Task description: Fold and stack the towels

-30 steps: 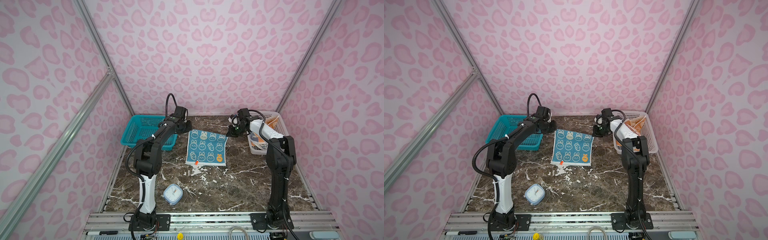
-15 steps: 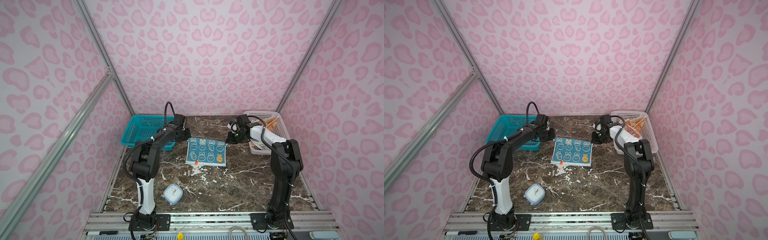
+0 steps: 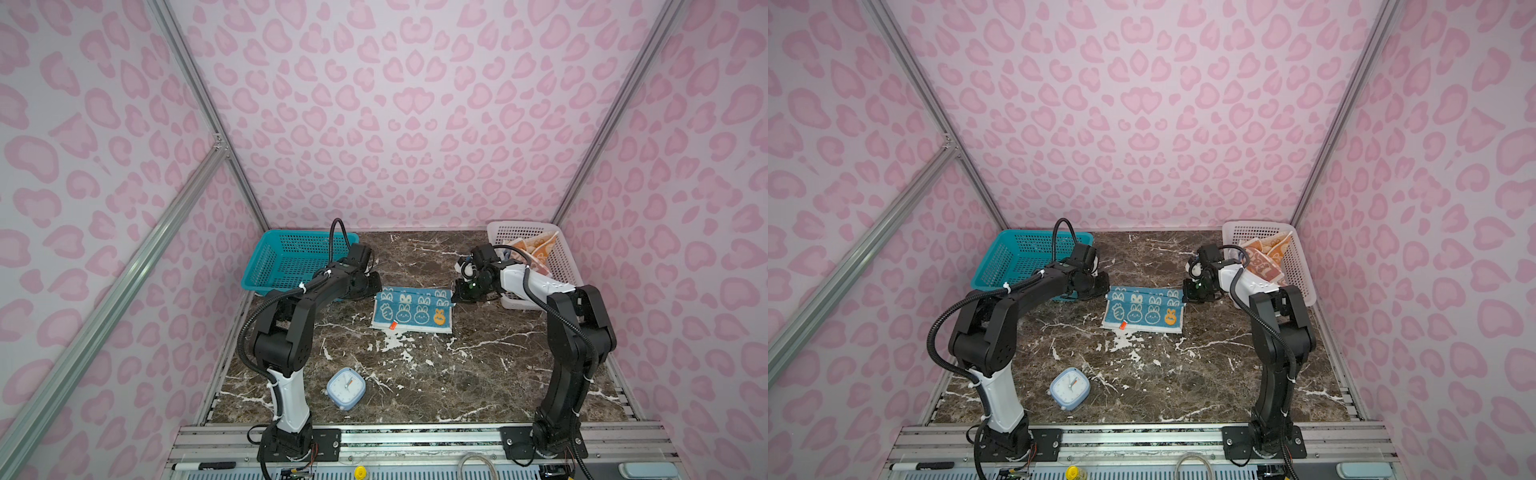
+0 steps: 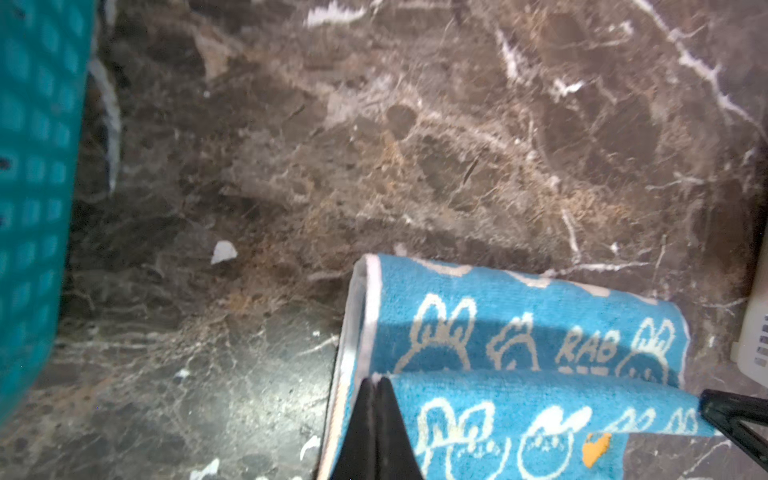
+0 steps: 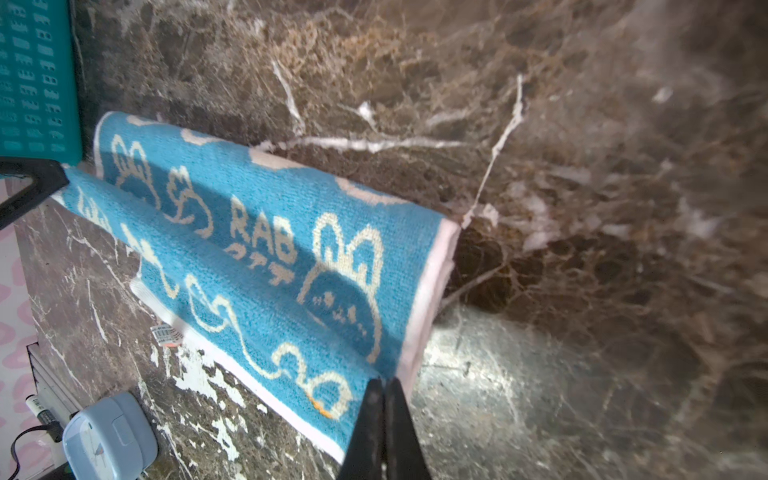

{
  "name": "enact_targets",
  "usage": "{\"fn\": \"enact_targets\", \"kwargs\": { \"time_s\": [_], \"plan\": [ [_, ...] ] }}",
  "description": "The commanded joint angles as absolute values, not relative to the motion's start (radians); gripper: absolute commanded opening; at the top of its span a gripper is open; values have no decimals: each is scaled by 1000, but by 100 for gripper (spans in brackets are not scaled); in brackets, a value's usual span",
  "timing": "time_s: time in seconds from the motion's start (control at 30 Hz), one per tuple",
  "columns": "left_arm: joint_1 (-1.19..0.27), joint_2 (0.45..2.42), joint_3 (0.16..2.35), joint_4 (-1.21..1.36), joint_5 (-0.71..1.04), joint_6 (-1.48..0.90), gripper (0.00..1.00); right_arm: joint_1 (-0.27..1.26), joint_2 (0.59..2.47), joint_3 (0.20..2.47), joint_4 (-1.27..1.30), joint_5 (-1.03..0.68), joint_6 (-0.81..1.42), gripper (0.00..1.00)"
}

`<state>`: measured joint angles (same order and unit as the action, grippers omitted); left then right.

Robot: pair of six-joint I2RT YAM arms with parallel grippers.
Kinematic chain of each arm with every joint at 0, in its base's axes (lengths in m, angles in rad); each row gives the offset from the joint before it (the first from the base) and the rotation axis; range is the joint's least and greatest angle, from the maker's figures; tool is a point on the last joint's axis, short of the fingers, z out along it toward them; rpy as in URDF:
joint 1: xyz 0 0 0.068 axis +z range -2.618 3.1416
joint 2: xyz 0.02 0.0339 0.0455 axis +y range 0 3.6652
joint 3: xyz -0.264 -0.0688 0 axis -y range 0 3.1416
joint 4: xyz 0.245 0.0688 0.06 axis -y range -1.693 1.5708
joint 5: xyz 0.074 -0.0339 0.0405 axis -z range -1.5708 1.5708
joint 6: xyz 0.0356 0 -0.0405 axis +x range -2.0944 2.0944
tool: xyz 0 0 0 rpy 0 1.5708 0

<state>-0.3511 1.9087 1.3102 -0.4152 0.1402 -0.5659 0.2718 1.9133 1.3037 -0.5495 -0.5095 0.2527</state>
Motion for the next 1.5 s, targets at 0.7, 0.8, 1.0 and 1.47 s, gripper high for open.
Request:
{"fn": "enact_targets", "kwargs": {
  "time_s": [0.7,0.8,1.0,1.47],
  "plan": [
    [-460,2046,1371,-452,65,-584,4,205,2029,1286,-579,-365,266,0],
    [-459,2038,1396,-464,63,-579,4,192,2011,1302,-591,-365,260,0],
    [-459,1987,1440,-494,62,-563,4,192,1941,1333,-611,-389,255,0],
    [-459,1912,1361,-482,67,-571,4,236,1855,1237,-601,-388,271,0]
  ]
}}
